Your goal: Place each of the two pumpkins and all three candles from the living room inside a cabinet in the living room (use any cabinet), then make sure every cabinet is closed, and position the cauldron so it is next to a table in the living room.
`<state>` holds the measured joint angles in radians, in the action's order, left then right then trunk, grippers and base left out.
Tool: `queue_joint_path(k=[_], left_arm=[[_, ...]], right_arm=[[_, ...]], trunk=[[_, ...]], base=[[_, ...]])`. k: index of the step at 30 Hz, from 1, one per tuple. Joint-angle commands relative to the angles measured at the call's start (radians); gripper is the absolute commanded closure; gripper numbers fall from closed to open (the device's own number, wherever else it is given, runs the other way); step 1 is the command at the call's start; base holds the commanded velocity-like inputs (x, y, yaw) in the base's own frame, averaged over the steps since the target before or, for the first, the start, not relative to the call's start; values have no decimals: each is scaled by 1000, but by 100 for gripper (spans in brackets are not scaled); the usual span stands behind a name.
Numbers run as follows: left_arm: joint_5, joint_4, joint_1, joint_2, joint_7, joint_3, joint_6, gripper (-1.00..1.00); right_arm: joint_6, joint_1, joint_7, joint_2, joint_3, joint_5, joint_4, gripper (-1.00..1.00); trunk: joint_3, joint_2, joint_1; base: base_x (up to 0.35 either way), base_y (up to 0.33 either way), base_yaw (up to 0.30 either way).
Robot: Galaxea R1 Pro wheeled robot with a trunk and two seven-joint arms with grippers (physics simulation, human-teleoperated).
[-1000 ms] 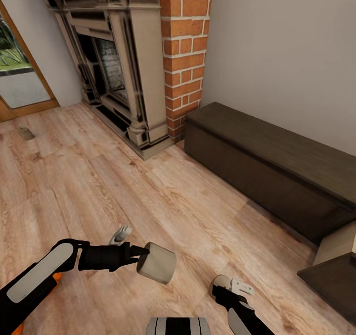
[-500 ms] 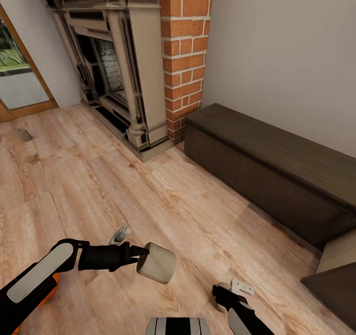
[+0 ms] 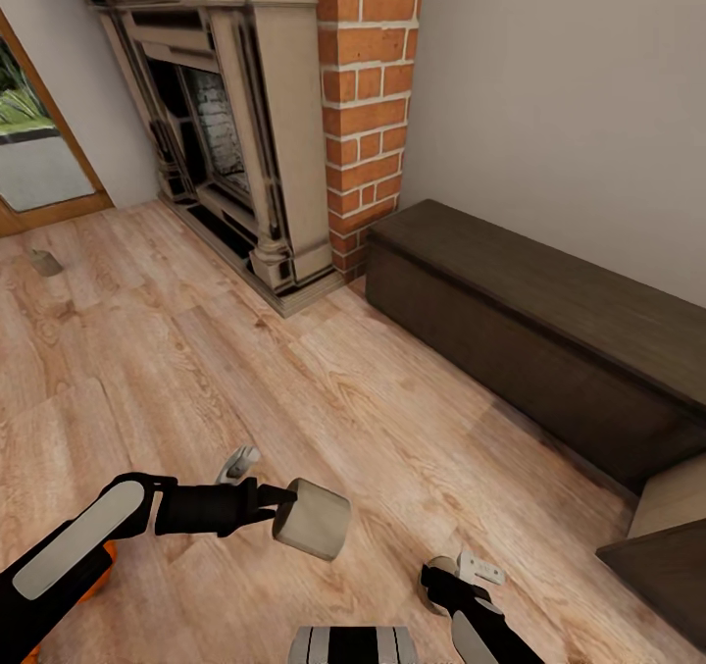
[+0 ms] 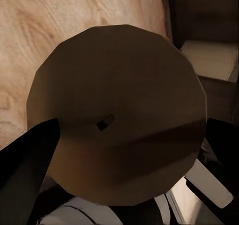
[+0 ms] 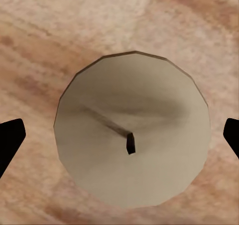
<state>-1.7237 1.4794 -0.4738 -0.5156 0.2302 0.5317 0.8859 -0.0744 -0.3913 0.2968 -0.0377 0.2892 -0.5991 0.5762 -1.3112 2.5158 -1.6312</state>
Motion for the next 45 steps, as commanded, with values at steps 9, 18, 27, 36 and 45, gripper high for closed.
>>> queue_joint_path(k=[9, 18, 27, 36, 45], left_arm=[[-8, -3, 0, -23, -124, 1, 49, 100], [-7, -5, 0, -29, -167, 1, 56, 100], [-7, -5, 0, -29, -167, 1, 56, 100], [-7, -5, 0, -29, -167, 1, 56, 100], [-7, -5, 0, -29, -167, 1, 56, 100]], right_arm=[[-4, 0, 8, 1, 5, -5, 2, -100], [-4, 0, 8, 1, 5, -5, 2, -100], [-4, 0, 8, 1, 5, -5, 2, -100], [-4, 0, 8, 1, 5, -5, 2, -100], [-3, 0, 8, 1, 5, -5, 2, -100]], trunk=[[-5, 1, 0], [-24, 2, -3], [-28, 2, -3], [-39, 3, -4], [-39, 3, -4]], base=[[0, 0, 0], [0, 0, 0], [0, 0, 0], [0, 0, 0], [0, 0, 0]])
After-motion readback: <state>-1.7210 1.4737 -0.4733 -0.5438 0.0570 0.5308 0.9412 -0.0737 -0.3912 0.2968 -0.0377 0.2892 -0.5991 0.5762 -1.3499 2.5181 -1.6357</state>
